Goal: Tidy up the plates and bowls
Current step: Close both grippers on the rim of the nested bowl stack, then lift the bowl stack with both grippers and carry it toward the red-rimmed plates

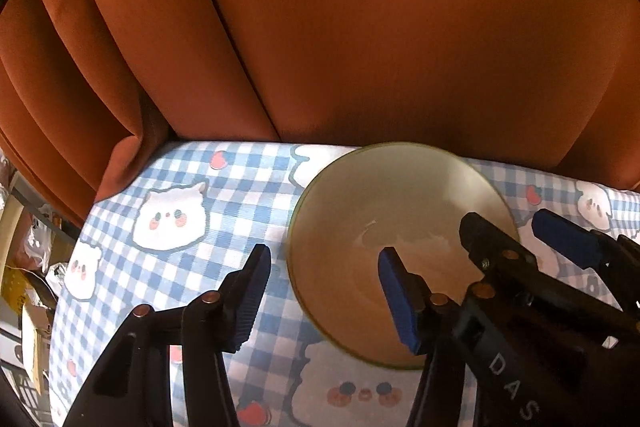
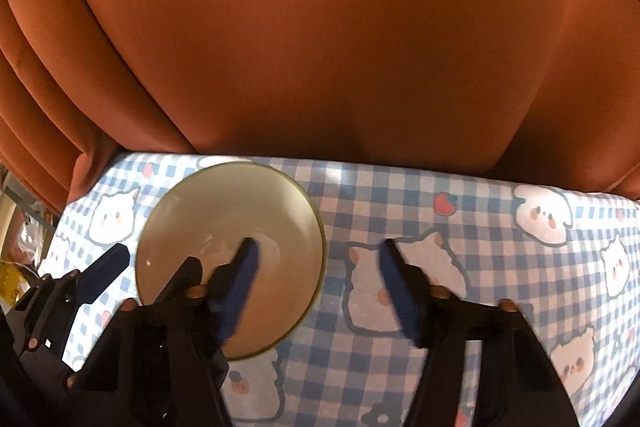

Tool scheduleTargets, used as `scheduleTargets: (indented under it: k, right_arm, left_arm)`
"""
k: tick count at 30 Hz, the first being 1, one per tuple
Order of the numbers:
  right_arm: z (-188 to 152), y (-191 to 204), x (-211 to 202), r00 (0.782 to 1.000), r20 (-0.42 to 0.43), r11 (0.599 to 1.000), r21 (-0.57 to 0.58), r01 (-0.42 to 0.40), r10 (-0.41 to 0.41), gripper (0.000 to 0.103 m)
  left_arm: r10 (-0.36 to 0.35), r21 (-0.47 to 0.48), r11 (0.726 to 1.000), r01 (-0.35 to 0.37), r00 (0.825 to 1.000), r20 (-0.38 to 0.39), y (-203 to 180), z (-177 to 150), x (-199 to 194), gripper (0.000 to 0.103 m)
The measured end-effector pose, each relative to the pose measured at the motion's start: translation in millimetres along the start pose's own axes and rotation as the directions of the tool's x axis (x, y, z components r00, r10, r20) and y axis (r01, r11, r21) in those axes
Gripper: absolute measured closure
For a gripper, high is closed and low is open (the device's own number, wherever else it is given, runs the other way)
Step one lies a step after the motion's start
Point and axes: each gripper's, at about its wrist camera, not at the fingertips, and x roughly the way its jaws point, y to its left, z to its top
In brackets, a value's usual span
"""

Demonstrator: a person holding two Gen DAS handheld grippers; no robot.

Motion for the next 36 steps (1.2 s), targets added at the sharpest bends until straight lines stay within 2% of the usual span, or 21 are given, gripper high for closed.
scheduleTargets:
  k: [1,2,3,4,6,11,14,23,30,36]
  right_arm:
    - [1.0,0.7,4.6,1.000,-0.004,1.000,-0.003,0.001,-0.001,0.048]
    - [1.6,1.4,6.6,1.000,-0.005,1.000,-0.004,0.004,-0.004,0.056]
    - [2.6,2.3,10.3,1.000,-0.007,1.000,-0.006,0.010,-0.010,0.059]
    - [3.5,3.2,13.4,1.000,-0.010,1.000,-0.005,0.008,-0.008,0.060]
    - [4.7,3.9,18.2,1.000,-0.017,1.000,-0.002,0.004,-0.004,0.069]
    - [7.3,4.2,30.8,0.999,-0.034,1.000,0.009,-0.016,0.016,0.081]
    - [7.5,6.6,35.3,0.999,-0.032,1.000,0.005,-0.018,0.018,0.082]
    - [9.3,7.2,33.2,0.999,-0.043,1.000,0.017,-0.012,0.013,0.082]
    - [12.0,7.0,14.2,1.000,-0.026,0.999,0.035,-0.012,0.013,0.082]
    - [14.0,11.0,-18.7,1.000,0.021,0.999,0.045,-0.008,0.007,0.082]
  left_arm:
    - [0.001,-0.004,1.000,-0.001,1.000,-0.001,0.6,0.2,1.5,0.053]
    - [0.006,-0.003,1.000,-0.006,1.000,0.000,0.9,0.9,3.6,0.057]
    - [0.009,-0.004,1.000,-0.009,1.000,-0.002,0.9,1.5,5.1,0.058]
    - [0.009,-0.004,1.000,-0.009,1.000,-0.005,1.3,2.1,7.2,0.059]
    - [0.004,-0.002,1.000,-0.005,1.000,-0.015,1.7,3.2,12.4,0.062]
    - [-0.015,-0.008,1.000,0.015,0.999,-0.038,1.3,4.6,21.6,0.075]
    - [-0.027,-0.023,0.999,0.026,0.998,-0.049,4.4,4.8,27.4,0.078]
    - [-0.044,-0.008,0.999,0.043,0.997,-0.066,3.4,7.8,25.6,0.078]
    - [-0.044,0.011,0.999,0.044,0.998,-0.038,5.9,11.6,3.5,0.078]
    - [-0.058,0.004,0.998,0.058,0.998,0.002,11.3,13.3,-31.3,0.078]
